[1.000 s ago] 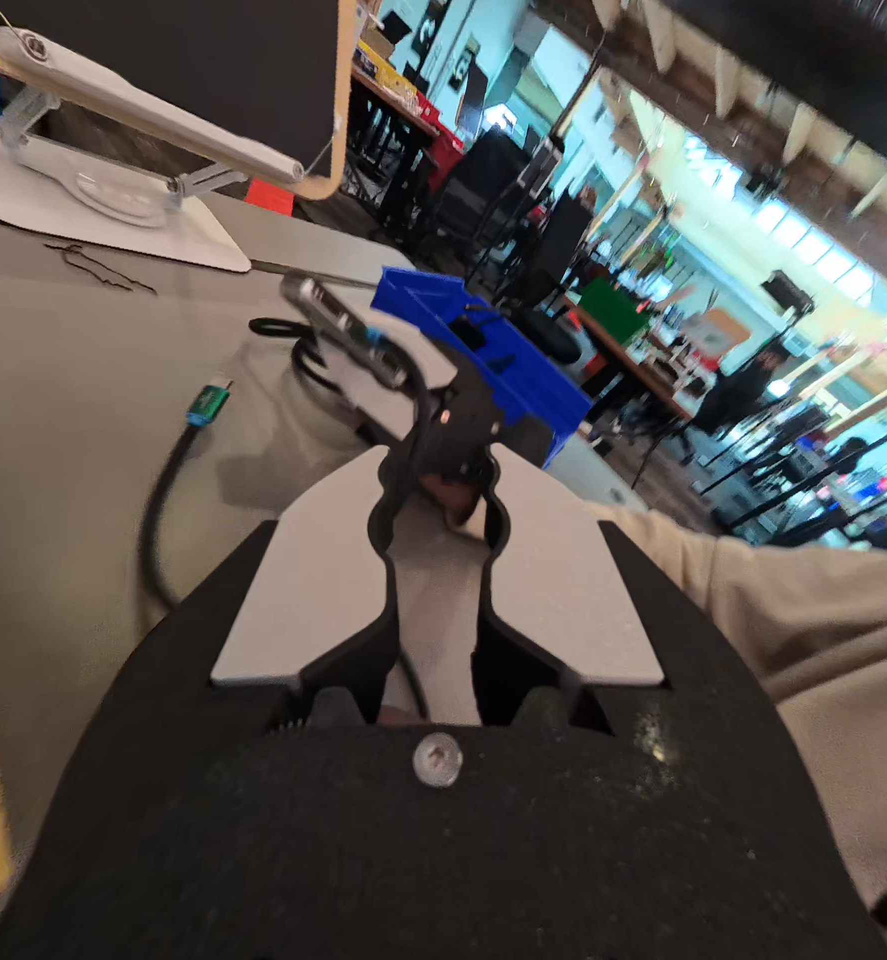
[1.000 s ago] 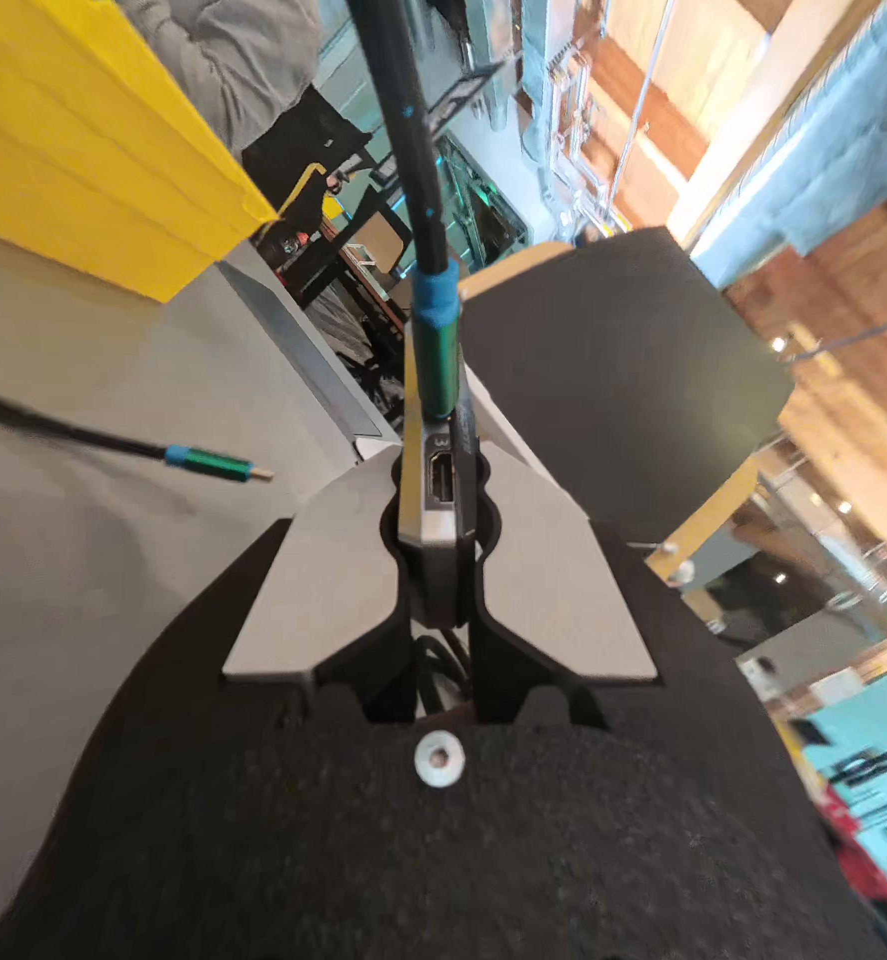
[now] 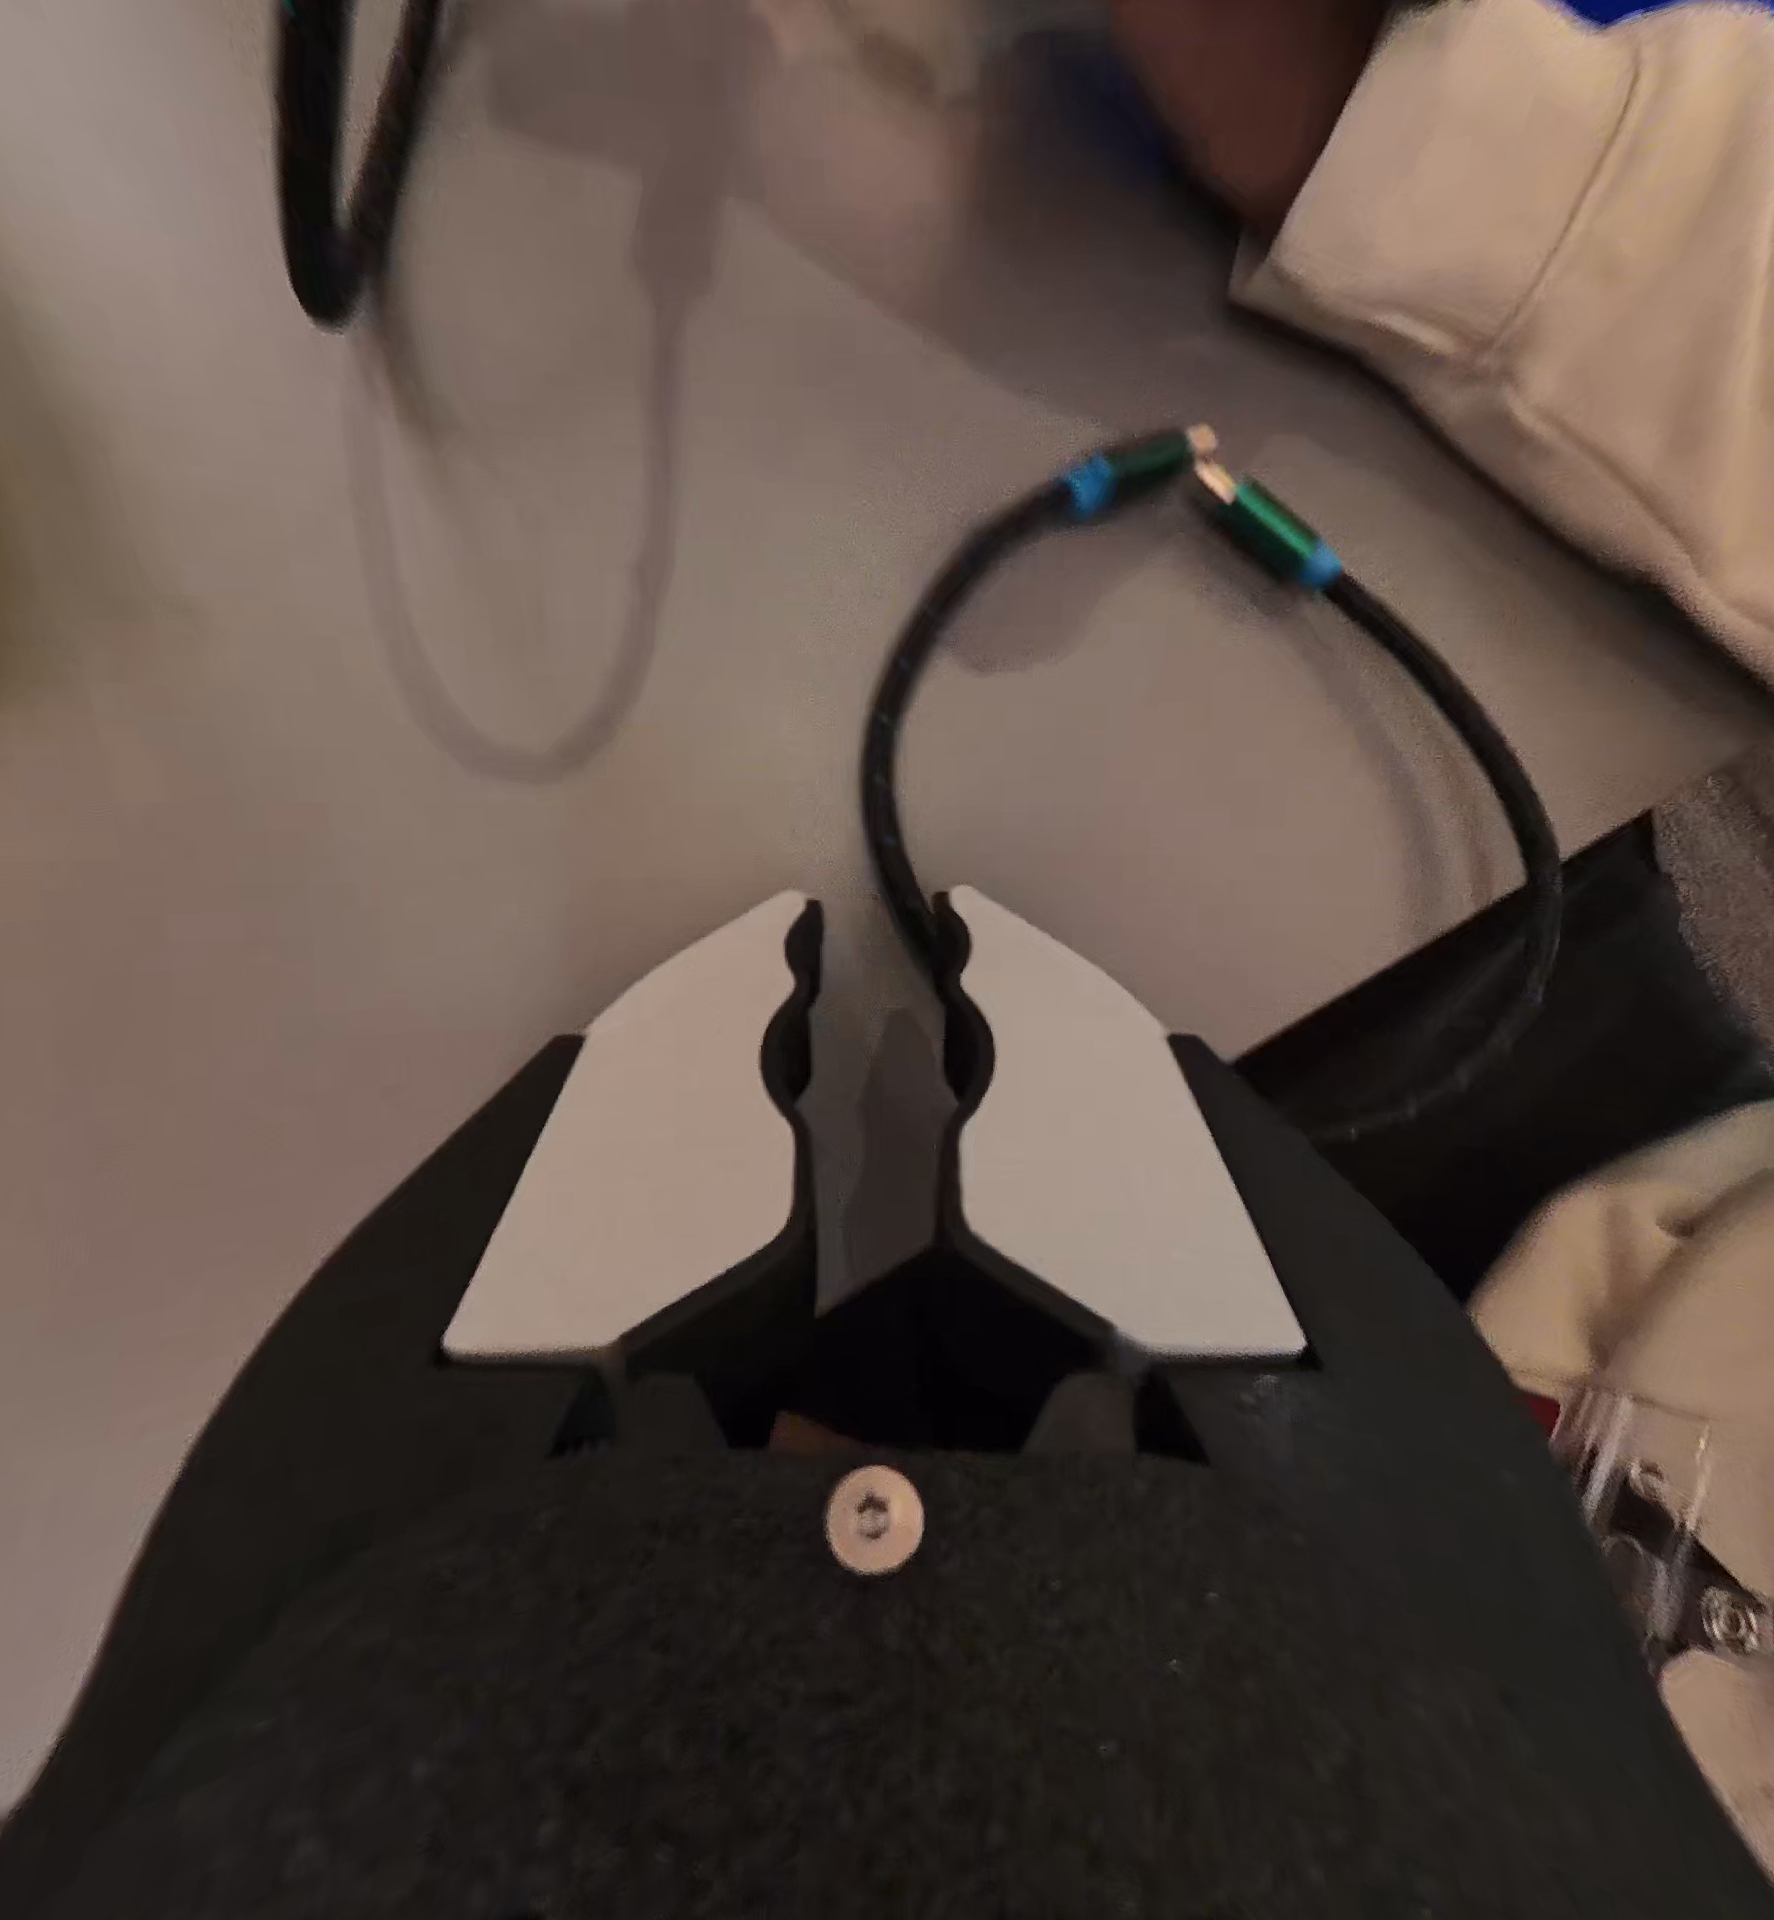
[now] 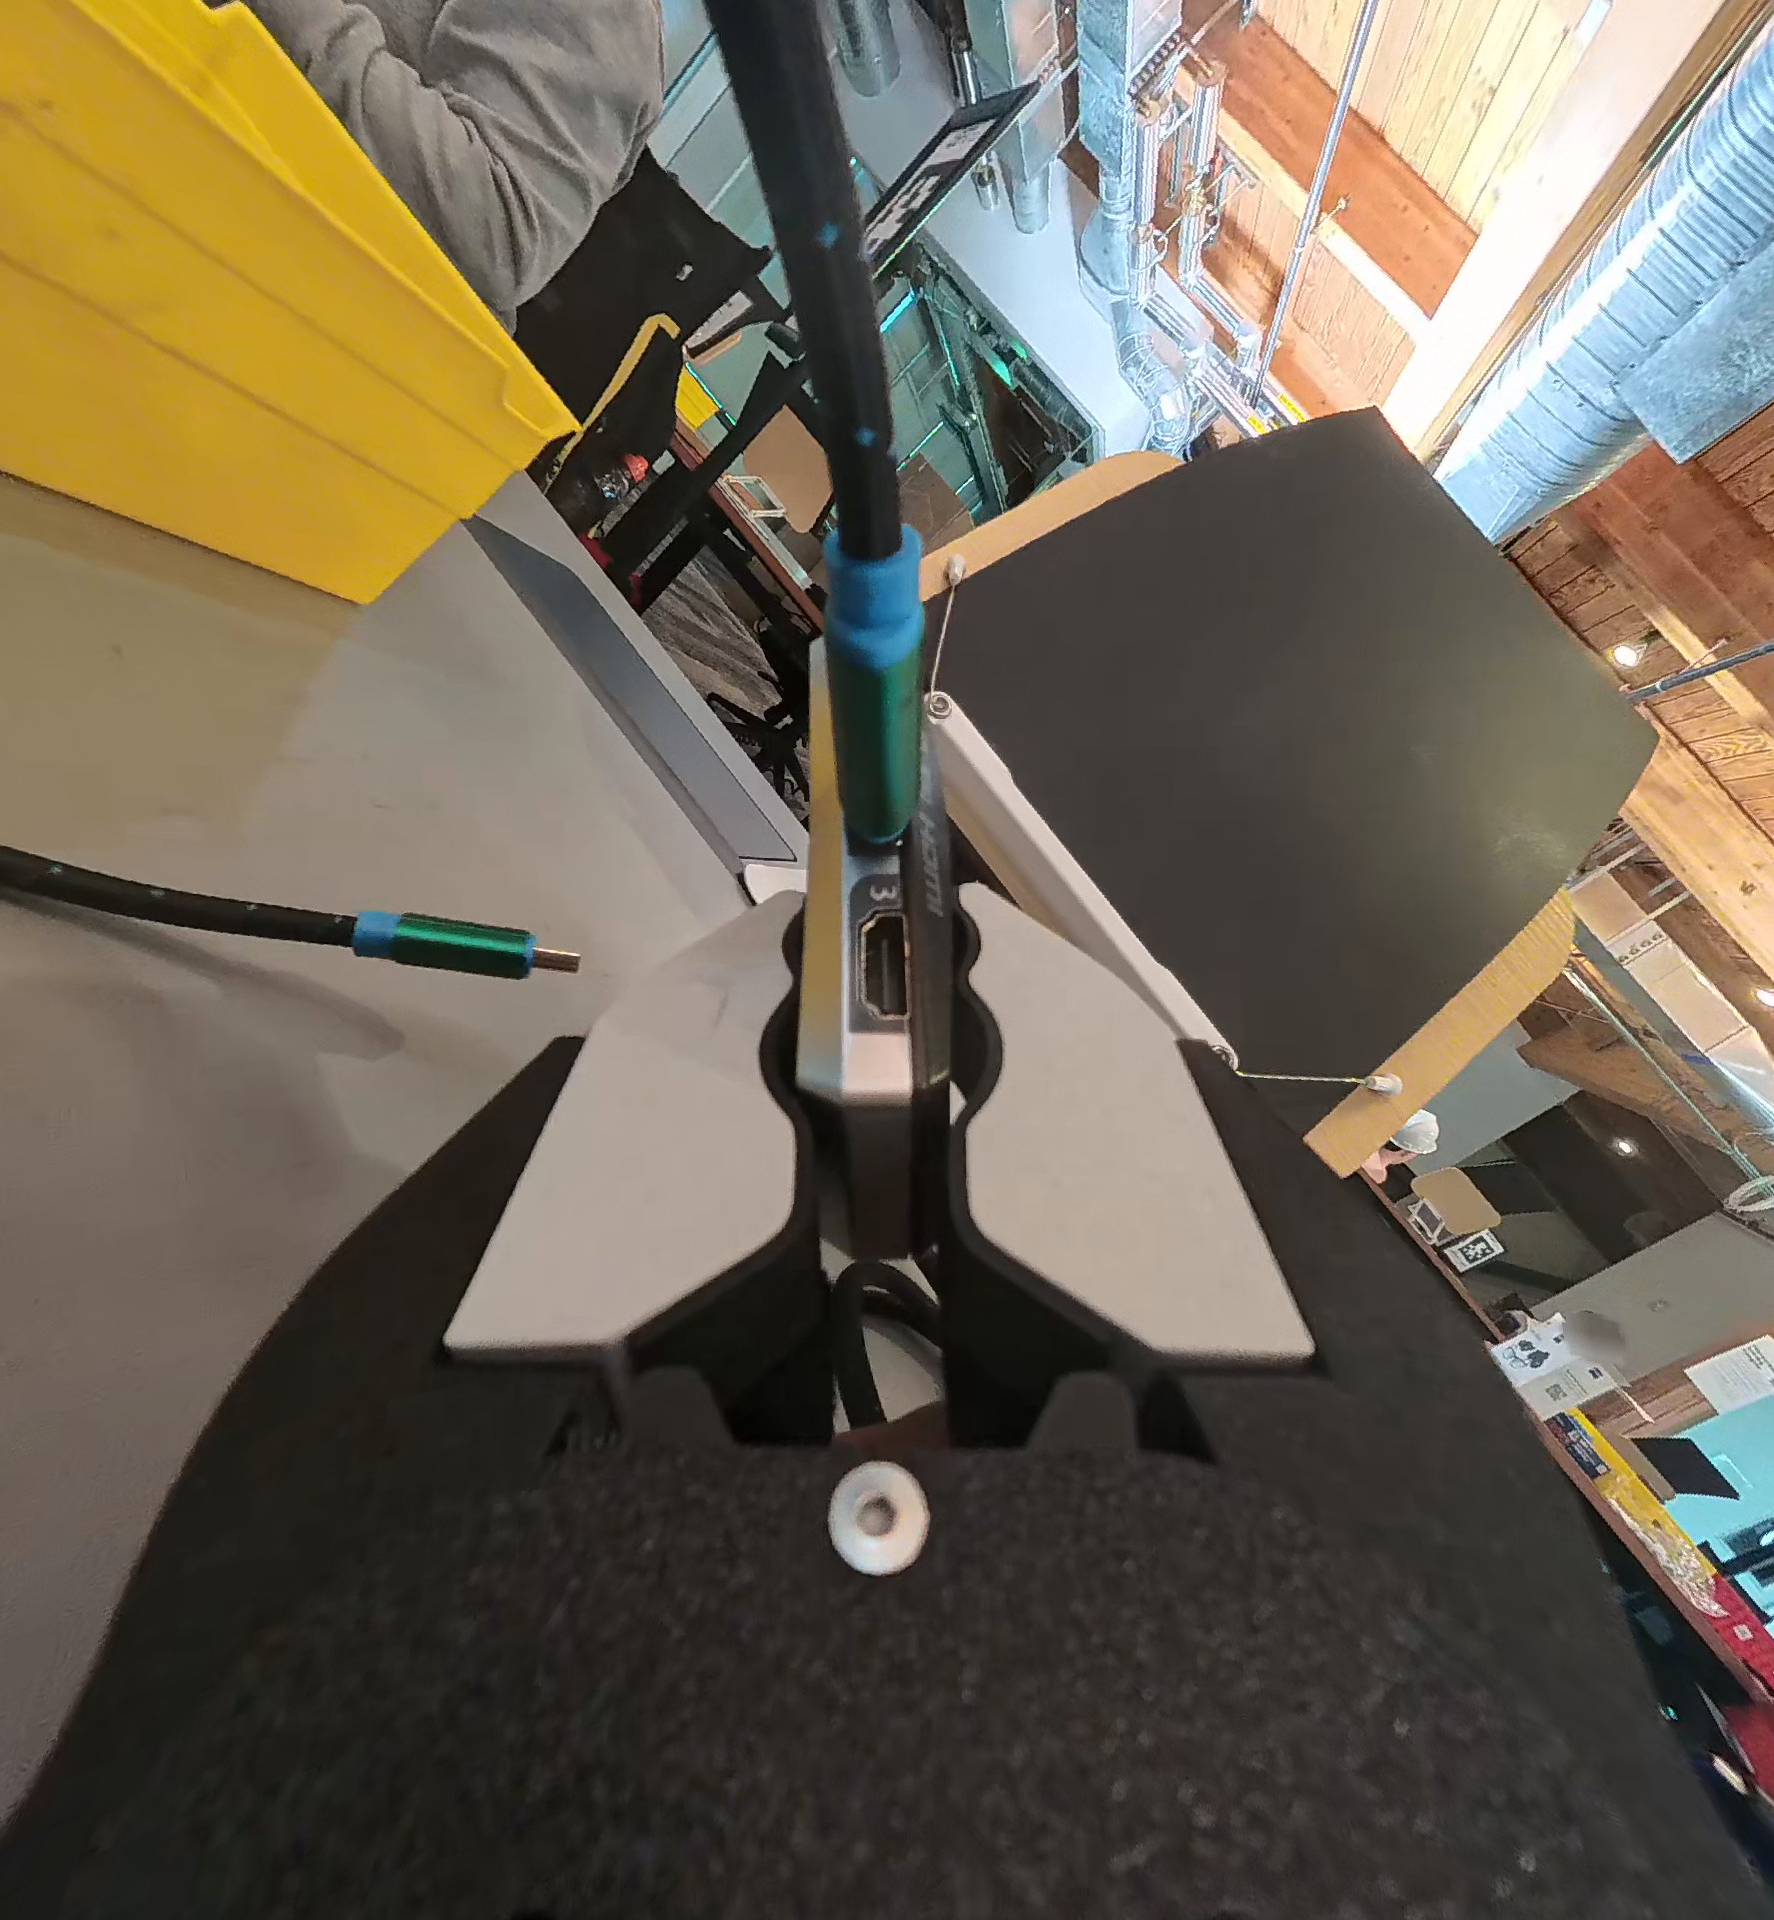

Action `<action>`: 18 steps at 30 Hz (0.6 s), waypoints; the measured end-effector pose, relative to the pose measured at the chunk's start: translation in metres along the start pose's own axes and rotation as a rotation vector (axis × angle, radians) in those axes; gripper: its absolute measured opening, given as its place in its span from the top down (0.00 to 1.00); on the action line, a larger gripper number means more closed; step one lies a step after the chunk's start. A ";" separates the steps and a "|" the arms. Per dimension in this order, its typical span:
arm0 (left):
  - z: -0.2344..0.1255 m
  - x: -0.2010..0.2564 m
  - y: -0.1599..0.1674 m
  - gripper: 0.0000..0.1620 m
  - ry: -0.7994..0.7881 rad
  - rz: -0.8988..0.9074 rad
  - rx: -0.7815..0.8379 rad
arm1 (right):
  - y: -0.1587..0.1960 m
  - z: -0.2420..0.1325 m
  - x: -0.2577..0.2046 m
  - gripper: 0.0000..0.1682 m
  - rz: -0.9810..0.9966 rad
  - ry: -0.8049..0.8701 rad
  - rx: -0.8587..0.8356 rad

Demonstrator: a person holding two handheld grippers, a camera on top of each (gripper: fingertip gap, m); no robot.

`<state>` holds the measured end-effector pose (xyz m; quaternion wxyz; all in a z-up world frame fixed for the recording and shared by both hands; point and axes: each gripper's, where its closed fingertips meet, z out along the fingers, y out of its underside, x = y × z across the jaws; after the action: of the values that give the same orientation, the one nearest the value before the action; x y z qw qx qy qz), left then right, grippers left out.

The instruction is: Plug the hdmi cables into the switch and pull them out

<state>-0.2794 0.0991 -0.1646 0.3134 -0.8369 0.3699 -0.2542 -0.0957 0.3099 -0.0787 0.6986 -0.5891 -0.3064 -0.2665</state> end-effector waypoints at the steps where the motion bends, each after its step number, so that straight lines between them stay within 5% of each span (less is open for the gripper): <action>1: 0.003 0.001 -0.008 0.84 0.030 -0.007 0.008 | 0.000 0.000 0.000 0.87 -0.002 -0.001 0.001; 10: 0.048 0.055 -0.050 0.80 0.533 0.247 -0.148 | 0.000 0.000 -0.001 0.87 0.008 -0.010 -0.001; 18: 0.090 0.067 -0.040 0.80 0.561 0.377 -0.314 | 0.001 0.001 -0.003 0.87 0.022 -0.024 -0.005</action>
<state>-0.1618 0.0984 -0.1844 0.1091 -0.6898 0.6235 -0.3515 -0.0967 0.3114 -0.0814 0.6962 -0.5975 -0.3075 -0.2523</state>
